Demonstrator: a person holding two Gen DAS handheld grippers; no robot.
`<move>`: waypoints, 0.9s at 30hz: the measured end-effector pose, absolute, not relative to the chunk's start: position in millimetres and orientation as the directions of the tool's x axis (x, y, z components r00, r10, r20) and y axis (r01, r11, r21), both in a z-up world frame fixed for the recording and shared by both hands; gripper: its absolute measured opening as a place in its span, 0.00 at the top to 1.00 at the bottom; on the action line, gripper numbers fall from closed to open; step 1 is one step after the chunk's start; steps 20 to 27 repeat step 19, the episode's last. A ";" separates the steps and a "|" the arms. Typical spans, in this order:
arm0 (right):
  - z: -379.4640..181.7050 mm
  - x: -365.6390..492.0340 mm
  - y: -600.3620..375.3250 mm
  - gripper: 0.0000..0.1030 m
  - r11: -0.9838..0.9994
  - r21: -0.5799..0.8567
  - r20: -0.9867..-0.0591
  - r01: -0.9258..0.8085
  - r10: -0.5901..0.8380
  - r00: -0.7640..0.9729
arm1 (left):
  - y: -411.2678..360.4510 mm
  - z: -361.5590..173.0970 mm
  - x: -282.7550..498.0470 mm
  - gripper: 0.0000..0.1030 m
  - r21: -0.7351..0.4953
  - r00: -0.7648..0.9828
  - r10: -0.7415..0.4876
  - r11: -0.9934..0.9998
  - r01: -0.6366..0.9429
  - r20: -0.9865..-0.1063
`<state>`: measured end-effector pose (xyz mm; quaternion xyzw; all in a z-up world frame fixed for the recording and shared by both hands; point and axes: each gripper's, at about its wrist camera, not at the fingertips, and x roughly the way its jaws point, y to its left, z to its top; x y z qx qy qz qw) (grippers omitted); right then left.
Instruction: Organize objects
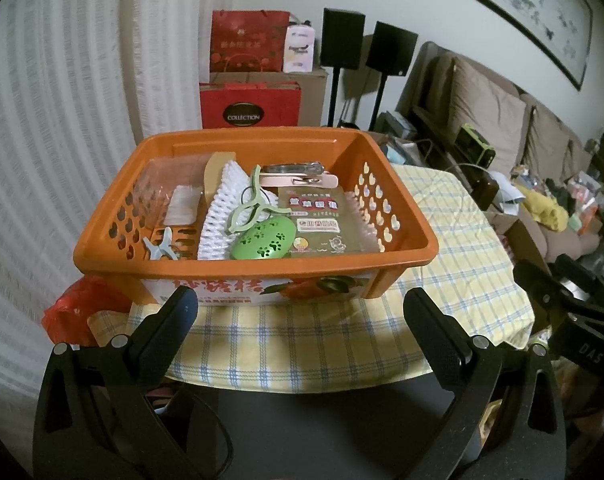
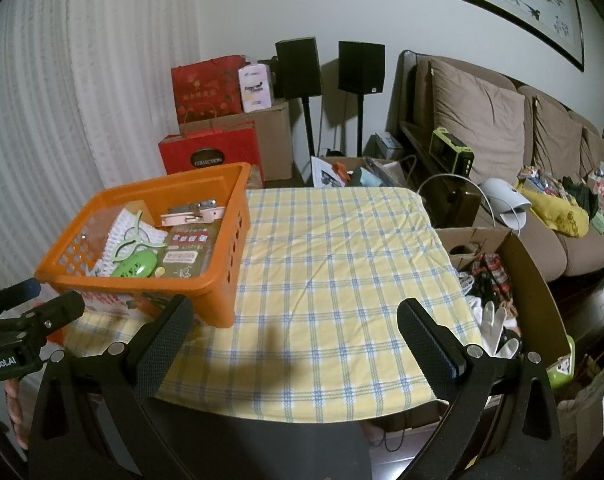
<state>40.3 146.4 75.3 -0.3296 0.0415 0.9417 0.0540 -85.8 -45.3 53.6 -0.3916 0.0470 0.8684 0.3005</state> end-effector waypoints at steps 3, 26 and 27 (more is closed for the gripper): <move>75.1 39.9 146.3 0.01 -0.991 0.042 -0.625 -0.128 0.074 -0.777 | -45.2 53.6 -85.7 0.00 -0.154 -0.513 0.485 -0.816 -0.558 -0.708; 75.4 40.4 146.7 0.01 -0.991 0.043 -0.625 -0.128 0.073 -0.777 | -44.1 53.2 -84.2 0.00 -0.147 -0.522 0.480 -0.819 -0.554 -0.705; 75.4 40.4 146.7 0.01 -0.991 0.043 -0.625 -0.128 0.073 -0.777 | -44.1 53.2 -84.2 0.00 -0.147 -0.522 0.480 -0.819 -0.554 -0.705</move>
